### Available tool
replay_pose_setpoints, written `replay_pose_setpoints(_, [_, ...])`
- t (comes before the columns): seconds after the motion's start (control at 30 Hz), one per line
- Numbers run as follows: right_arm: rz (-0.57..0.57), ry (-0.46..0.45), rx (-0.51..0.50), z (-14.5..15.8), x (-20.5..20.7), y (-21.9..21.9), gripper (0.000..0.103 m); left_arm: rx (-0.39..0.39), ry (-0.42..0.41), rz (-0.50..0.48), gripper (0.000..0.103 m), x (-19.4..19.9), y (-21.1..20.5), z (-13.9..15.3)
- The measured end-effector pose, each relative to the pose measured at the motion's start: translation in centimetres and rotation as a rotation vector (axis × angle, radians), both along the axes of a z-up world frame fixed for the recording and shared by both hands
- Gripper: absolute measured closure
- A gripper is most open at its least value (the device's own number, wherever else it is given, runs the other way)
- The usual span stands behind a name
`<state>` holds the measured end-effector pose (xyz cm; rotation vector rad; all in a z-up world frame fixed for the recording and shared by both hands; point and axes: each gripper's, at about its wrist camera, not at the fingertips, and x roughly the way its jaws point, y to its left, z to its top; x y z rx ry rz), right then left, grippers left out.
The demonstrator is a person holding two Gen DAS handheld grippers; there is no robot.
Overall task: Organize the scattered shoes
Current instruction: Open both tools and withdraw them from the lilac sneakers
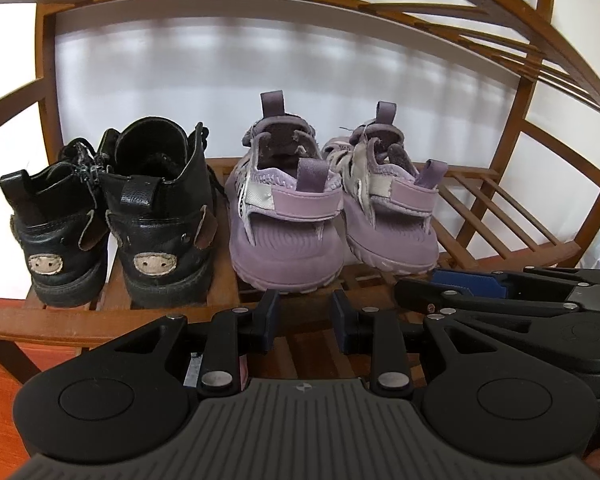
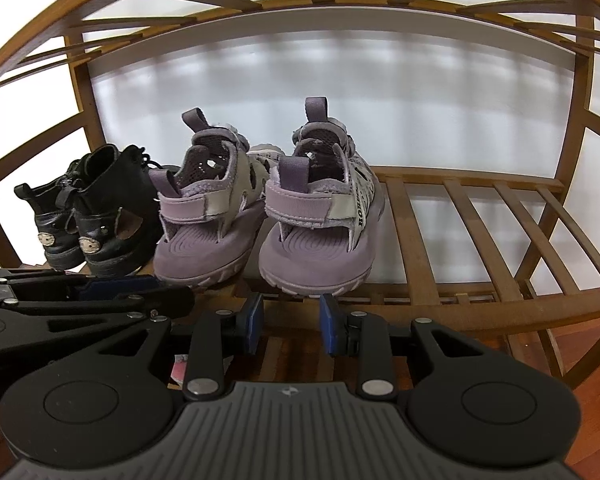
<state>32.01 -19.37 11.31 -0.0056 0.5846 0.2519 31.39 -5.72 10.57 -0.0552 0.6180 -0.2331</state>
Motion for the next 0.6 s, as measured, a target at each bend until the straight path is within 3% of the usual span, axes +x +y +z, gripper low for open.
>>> replay_pose_setpoints(0.6, [-0.037, 0.017, 0.017, 1.0, -6.9, -1.2, 0.063, 0.015, -0.006, -0.019, 0.052, -6.2, 1.3, 1.4])
